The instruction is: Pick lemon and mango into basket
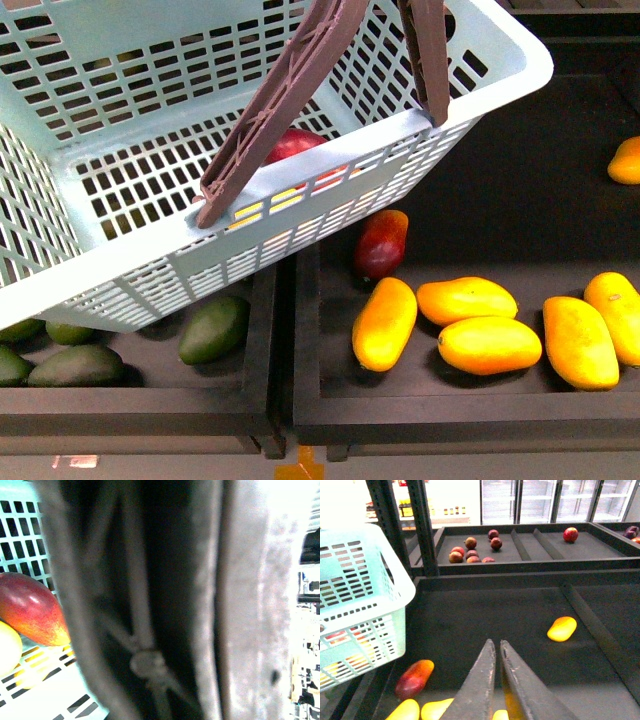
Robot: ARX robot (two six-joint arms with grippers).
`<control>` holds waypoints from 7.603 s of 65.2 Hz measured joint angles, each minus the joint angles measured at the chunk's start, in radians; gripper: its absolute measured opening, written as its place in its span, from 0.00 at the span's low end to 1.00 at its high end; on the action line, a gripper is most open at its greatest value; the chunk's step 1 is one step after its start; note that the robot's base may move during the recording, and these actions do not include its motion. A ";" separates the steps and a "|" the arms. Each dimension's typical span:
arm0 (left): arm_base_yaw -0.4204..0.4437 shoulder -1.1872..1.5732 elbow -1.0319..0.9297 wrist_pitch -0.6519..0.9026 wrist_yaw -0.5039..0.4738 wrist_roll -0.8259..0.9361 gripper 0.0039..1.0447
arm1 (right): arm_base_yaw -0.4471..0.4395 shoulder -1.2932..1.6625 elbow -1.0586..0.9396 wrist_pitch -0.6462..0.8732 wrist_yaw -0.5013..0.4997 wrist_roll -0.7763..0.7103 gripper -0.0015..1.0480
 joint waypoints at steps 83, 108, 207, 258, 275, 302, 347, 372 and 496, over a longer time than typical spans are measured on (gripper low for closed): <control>0.000 0.000 -0.002 0.000 0.004 -0.004 0.13 | 0.000 -0.003 0.000 -0.004 0.000 0.000 0.92; 0.000 0.000 -0.002 0.000 0.001 -0.005 0.13 | 0.000 -0.003 0.000 -0.003 0.000 -0.001 0.92; 0.301 0.951 1.161 -0.299 -0.459 -0.168 0.13 | -0.002 -0.003 0.000 -0.003 0.000 0.000 0.92; 0.352 0.604 0.465 -0.048 -0.497 -0.481 0.63 | -0.002 -0.003 0.000 -0.003 -0.001 0.000 0.92; 0.351 0.373 0.269 -0.113 -0.653 -0.426 0.93 | -0.002 -0.003 0.000 -0.003 -0.001 0.000 0.92; 0.342 -0.058 -0.606 1.069 -0.352 0.864 0.34 | -0.002 -0.003 0.000 -0.003 -0.001 0.000 0.92; 0.403 -0.593 -1.172 1.062 -0.293 0.966 0.03 | -0.002 -0.003 0.000 -0.003 -0.001 0.000 0.92; 0.403 -0.962 -1.234 0.766 -0.293 0.968 0.03 | -0.002 -0.003 0.000 -0.003 -0.001 0.000 0.92; 0.403 -1.654 -1.235 0.096 -0.293 0.970 0.34 | -0.002 -0.003 0.000 -0.003 -0.001 0.000 0.92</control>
